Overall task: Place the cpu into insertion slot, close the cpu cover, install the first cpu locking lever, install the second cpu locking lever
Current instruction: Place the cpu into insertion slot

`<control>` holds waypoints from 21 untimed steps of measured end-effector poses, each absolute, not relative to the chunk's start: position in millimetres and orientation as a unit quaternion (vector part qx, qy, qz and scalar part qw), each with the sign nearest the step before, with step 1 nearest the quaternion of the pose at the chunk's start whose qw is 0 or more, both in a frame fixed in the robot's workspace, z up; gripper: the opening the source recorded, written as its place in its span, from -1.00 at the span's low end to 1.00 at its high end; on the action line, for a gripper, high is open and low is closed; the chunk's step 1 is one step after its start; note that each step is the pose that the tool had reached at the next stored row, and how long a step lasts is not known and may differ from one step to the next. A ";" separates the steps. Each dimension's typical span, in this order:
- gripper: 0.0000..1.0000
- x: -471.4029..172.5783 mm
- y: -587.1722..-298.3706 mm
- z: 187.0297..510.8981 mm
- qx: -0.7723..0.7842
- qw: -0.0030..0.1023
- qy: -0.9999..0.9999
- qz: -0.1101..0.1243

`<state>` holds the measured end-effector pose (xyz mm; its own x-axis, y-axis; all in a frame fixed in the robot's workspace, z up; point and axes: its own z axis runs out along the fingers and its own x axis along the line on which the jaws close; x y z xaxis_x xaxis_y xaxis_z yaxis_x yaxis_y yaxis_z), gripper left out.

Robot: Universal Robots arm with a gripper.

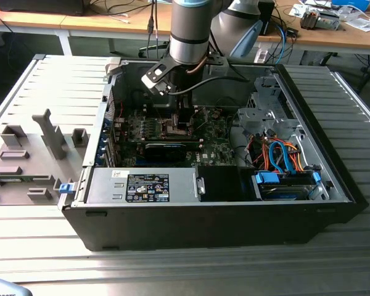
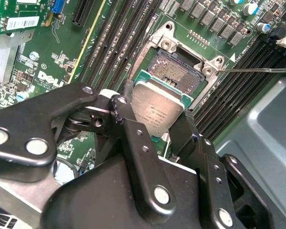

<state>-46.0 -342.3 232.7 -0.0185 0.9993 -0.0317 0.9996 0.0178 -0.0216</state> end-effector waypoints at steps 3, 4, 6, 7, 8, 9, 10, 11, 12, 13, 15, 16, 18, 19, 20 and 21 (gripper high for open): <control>0.09 -46.0 -342.3 232.1 0.701 0.004 0.713 -0.019; 0.09 -46.0 -342.3 232.0 0.701 0.004 0.713 -0.019; 0.09 -46.0 -342.3 231.4 0.701 0.004 0.713 -0.019; 0.09 -46.0 -342.3 231.2 0.701 0.004 0.713 -0.019; 0.09 -46.0 -342.3 231.1 0.701 0.004 0.713 -0.019; 0.09 -46.0 -342.3 230.9 0.701 0.004 0.713 -0.019; 0.09 -46.0 -342.3 230.6 0.701 0.004 0.713 -0.019; 0.09 -46.0 -342.3 230.4 0.701 0.004 0.713 -0.019; 0.09 -46.1 -342.3 230.3 0.701 0.004 0.713 -0.019; 0.09 -46.1 -342.3 230.1 0.701 0.004 0.713 -0.019; 0.09 -46.1 -342.3 229.6 0.701 0.004 0.713 -0.019; 0.09 -46.1 -342.3 229.3 0.701 0.004 0.713 -0.019; 0.09 -46.1 -342.3 229.0 0.701 0.004 0.713 -0.019; 0.09 -46.2 -342.3 228.8 0.701 0.004 0.713 -0.019; 0.09 -46.2 -342.3 228.7 0.701 0.004 0.713 -0.019; 0.09 -46.2 -342.3 228.5 0.701 0.004 0.713 -0.019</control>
